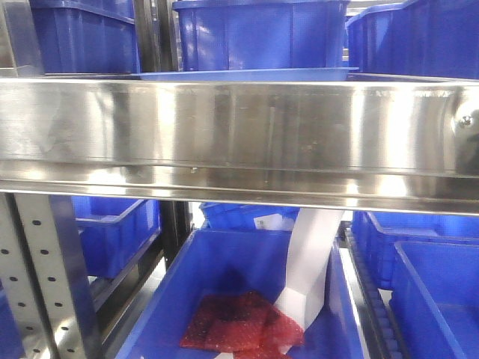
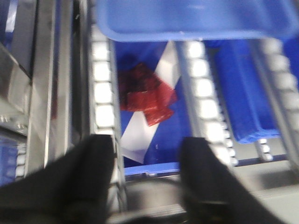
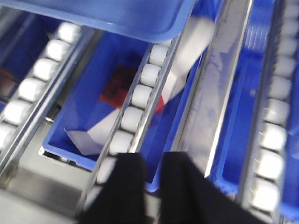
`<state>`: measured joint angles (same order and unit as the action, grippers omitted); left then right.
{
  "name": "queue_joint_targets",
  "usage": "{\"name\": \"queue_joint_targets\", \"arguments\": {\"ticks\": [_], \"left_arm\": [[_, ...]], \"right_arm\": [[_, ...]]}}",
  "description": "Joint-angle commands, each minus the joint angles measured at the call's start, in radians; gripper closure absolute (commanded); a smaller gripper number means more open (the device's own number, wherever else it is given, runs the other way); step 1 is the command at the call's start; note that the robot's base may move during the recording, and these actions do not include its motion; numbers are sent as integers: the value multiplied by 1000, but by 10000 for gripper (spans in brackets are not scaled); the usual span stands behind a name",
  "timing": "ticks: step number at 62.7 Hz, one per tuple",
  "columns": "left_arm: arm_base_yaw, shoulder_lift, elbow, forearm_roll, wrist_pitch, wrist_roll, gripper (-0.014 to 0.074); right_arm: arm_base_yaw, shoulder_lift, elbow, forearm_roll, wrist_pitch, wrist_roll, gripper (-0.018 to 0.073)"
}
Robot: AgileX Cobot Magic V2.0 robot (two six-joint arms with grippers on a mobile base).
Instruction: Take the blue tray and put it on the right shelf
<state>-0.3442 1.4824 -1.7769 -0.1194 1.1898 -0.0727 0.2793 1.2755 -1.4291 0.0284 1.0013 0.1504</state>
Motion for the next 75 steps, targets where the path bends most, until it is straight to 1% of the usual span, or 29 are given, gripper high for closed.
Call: {"name": "queue_joint_targets", "arguments": {"ticks": [1, 4, 10, 19, 23, 30, 34, 40, 44, 50, 54, 61, 75], "left_arm": [[-22, -124, 75, -12, -106, 5, 524], [-30, -194, 154, -12, -147, 5, 575], [-30, -297, 304, -14, -223, 5, 645], [-30, -495, 569, -14, -396, 5, 645], [-30, -583, 677, -14, -473, 5, 645], [-30, -763, 923, -14, -646, 5, 645], [-30, -858, 1034, -14, -704, 5, 645], [-30, -975, 1150, -9, -776, 6, 645], [-30, -1050, 1236, 4, -849, 6, 645], [-30, -1140, 1319, 25, -940, 6, 645], [-30, -1183, 1355, 25, -985, 6, 645], [-30, -1218, 1373, 25, -985, 6, 645], [-30, -1214, 1373, 25, -981, 6, 645]], "right_arm": [[-3, -135, 74, -12, -115, -35, 499], [-3, -201, 135, -12, -151, -58, 498], [-3, -326, 273, -12, -219, -102, 498], [-3, -502, 496, -12, -326, -111, 498], [-3, -575, 584, -28, -377, -111, 498], [-3, -738, 781, -53, -518, -111, 498], [-3, -811, 863, -58, -575, -111, 498], [-3, -910, 956, -62, -638, -111, 498], [-3, -981, 1013, -63, -692, -111, 498], [-3, -1042, 1056, -63, -751, -111, 498], [-3, -1058, 1066, -63, -779, -111, 498], [-3, -1059, 1066, -63, -797, -111, 498], [-3, -1059, 1066, -63, -784, -111, 498]]}}
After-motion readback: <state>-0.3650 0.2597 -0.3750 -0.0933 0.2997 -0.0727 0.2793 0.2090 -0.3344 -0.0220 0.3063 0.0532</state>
